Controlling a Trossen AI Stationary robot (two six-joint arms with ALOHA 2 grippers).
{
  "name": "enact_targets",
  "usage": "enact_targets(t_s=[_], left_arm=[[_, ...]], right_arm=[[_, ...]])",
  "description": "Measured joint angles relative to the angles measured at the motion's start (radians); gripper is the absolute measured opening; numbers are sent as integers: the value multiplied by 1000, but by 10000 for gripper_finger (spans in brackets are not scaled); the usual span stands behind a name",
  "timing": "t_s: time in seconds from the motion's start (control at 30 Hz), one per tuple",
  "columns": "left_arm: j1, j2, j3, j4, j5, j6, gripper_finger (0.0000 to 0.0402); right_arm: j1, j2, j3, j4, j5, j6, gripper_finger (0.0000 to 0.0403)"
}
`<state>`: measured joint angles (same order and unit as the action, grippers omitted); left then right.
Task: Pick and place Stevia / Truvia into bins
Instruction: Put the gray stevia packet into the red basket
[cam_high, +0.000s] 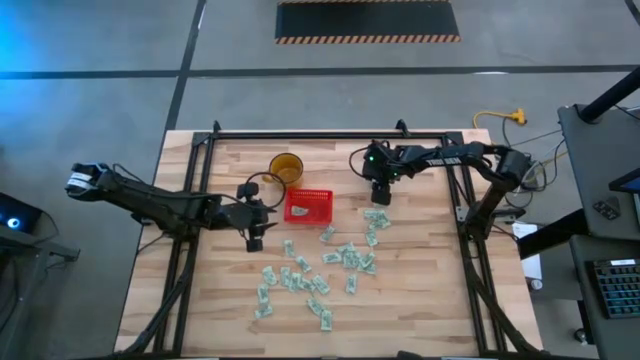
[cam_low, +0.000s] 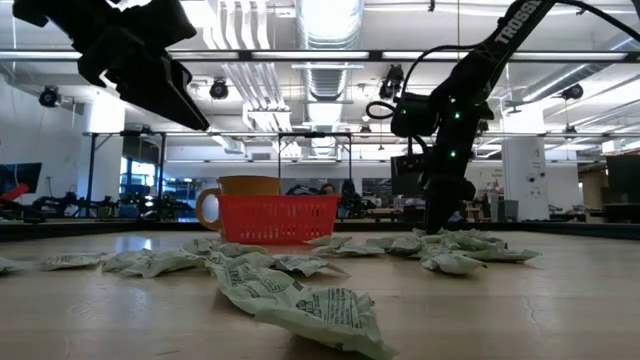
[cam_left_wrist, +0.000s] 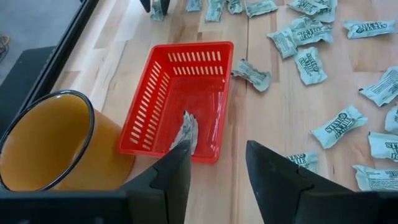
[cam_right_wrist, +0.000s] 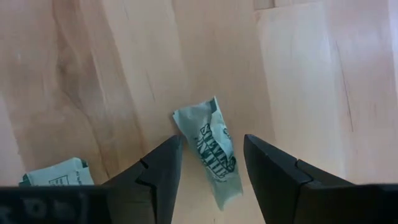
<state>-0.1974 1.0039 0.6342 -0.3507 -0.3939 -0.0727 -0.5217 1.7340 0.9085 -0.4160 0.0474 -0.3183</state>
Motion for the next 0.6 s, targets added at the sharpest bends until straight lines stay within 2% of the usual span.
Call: enact_targets(t_s=[0.4, 0.6], left_arm=[[0, 3, -1, -1, 0, 0, 138], [1, 3, -1, -1, 0, 0, 138]], right_arm=[[0, -4, -2, 7, -41, 4, 54], [3, -5, -2, 8, -82, 27, 20]])
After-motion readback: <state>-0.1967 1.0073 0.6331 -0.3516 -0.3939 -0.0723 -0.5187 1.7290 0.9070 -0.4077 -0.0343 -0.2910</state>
